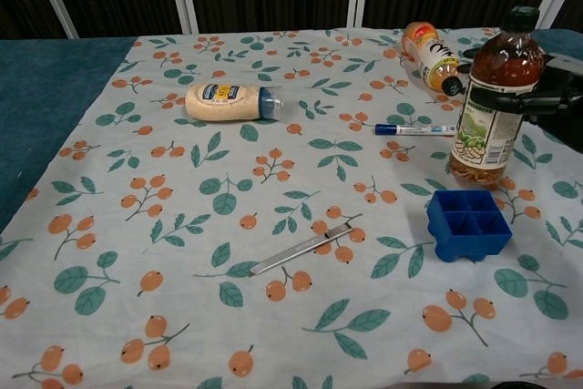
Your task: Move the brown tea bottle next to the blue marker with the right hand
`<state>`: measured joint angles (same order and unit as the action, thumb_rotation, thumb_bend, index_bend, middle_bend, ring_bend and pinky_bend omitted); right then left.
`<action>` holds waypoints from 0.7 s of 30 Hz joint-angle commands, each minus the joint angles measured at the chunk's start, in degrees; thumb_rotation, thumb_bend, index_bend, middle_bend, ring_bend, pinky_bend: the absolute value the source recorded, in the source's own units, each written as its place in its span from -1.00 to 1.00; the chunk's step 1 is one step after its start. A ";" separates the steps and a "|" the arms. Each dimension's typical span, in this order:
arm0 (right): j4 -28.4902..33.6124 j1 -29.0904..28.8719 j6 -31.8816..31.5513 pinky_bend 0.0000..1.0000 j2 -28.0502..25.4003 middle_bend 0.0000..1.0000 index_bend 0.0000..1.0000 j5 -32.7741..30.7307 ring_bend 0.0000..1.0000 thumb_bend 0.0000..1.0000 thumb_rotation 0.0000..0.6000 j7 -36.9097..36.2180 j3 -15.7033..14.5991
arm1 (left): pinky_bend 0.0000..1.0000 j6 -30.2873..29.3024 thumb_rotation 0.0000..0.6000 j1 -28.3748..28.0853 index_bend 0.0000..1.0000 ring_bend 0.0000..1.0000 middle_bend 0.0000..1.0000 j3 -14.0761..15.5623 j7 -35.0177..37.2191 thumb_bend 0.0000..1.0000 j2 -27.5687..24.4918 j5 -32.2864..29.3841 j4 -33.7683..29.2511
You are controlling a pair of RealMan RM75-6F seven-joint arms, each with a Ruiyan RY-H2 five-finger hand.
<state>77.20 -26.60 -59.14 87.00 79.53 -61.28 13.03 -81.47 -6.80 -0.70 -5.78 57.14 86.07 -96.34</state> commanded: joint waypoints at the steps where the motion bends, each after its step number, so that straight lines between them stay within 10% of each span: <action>1: 2.44 1.19 -1.88 -0.73 -2.53 -0.85 -0.73 1.86 -0.76 -0.92 1.00 0.17 -0.85 | -0.83 0.09 1.00 -0.03 -0.80 -1.00 -1.00 0.02 -0.14 -0.27 0.02 -0.04 0.02; 21: 12.15 8.24 -14.43 -0.75 -18.02 -0.84 -0.74 5.76 -0.79 -0.93 1.00 8.27 -1.47 | -0.83 0.19 1.00 -0.10 -0.80 -0.99 -1.00 0.02 -0.61 -0.27 -0.04 -0.08 -0.33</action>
<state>86.45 -20.65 -70.44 73.20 84.05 -56.77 11.52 -81.26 -6.91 -0.68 -6.41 57.10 85.96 -96.67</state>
